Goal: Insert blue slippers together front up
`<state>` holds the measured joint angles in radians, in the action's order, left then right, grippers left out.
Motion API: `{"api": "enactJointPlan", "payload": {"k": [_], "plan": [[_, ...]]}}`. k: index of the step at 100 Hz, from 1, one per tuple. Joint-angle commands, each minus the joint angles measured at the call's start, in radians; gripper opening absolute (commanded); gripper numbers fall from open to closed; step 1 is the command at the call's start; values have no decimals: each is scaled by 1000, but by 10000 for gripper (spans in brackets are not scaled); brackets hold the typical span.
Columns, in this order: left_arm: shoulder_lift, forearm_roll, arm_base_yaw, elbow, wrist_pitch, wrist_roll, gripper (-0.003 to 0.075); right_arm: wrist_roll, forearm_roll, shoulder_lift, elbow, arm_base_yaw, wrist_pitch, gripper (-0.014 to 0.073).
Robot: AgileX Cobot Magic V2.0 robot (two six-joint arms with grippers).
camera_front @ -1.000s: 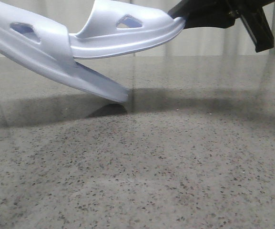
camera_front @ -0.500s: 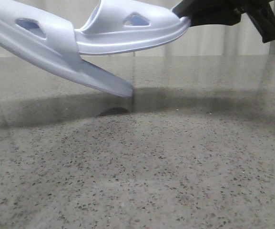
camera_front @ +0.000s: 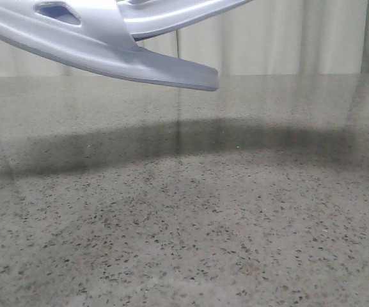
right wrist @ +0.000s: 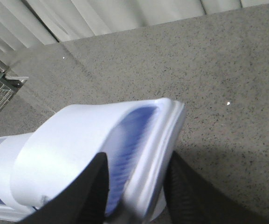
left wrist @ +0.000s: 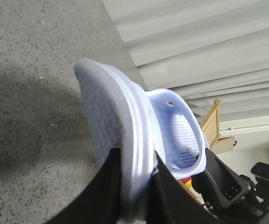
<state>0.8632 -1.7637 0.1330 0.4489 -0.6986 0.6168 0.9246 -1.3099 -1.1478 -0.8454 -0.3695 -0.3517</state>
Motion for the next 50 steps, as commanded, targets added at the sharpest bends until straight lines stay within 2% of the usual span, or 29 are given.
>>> {"api": "enactJointPlan", "payload": {"k": [1,18,50], "plan": [[-5,-97,24,39,-206,-10,16,26,-8,34,-31,-23,-92,330],[-5,-97,24,39,-200,-10,16,26,55,76,-31,-23,-33,417],[-5,-97,24,39,-164,-10,16,26,147,180,-31,-23,66,418]]}}
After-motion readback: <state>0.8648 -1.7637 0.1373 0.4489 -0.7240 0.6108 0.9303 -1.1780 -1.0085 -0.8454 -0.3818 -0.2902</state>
